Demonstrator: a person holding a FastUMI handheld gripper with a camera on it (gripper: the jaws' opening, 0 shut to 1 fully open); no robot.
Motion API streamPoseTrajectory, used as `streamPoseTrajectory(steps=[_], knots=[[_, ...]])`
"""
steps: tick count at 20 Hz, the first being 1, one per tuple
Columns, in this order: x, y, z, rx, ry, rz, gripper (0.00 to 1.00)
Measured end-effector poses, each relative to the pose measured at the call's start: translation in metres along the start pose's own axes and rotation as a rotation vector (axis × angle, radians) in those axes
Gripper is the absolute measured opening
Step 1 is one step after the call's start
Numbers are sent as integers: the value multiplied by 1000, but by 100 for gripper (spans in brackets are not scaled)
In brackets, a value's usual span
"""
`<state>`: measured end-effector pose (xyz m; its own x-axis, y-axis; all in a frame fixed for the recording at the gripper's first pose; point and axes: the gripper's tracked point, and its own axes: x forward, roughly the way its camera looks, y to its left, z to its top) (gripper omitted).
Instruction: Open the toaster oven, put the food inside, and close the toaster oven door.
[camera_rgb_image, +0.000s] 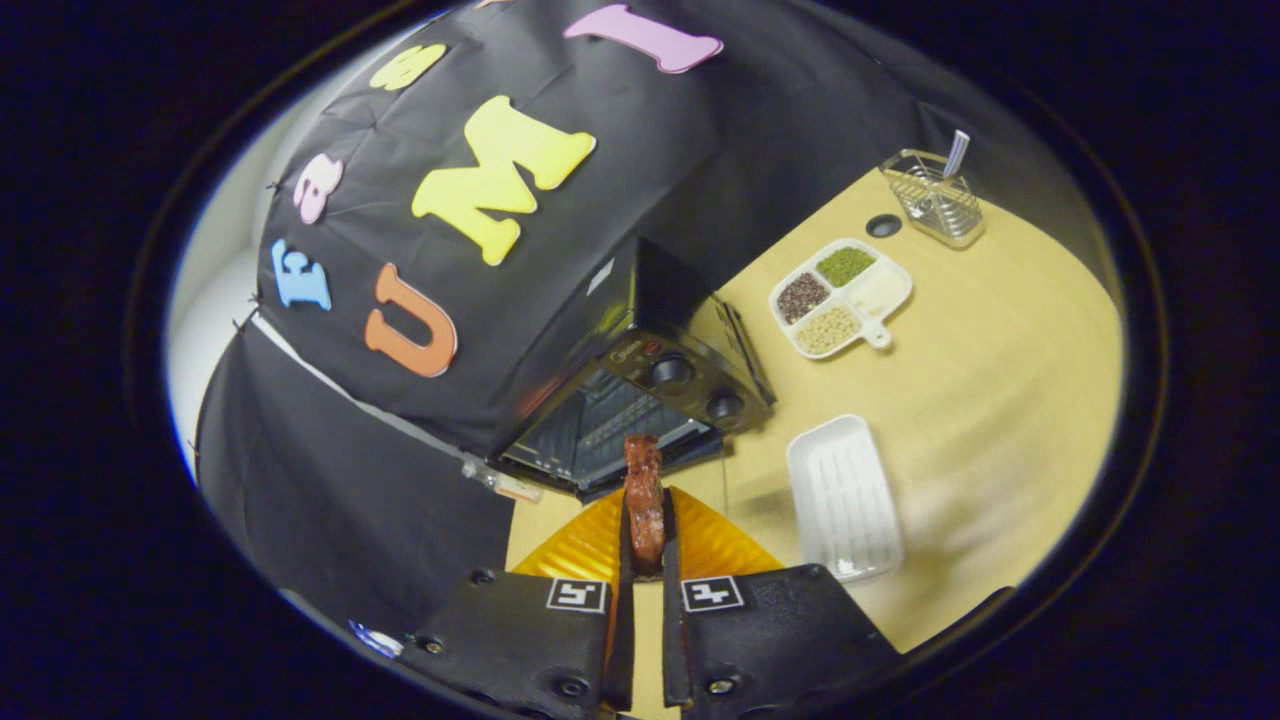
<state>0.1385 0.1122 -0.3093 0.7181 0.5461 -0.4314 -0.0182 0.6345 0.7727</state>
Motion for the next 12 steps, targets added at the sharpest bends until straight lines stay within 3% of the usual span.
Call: streamPoseTrajectory(steps=[7,12], knots=[[114,36,-23,217,-186,15,14],[188,44,-35,285,-280,-57,14]])
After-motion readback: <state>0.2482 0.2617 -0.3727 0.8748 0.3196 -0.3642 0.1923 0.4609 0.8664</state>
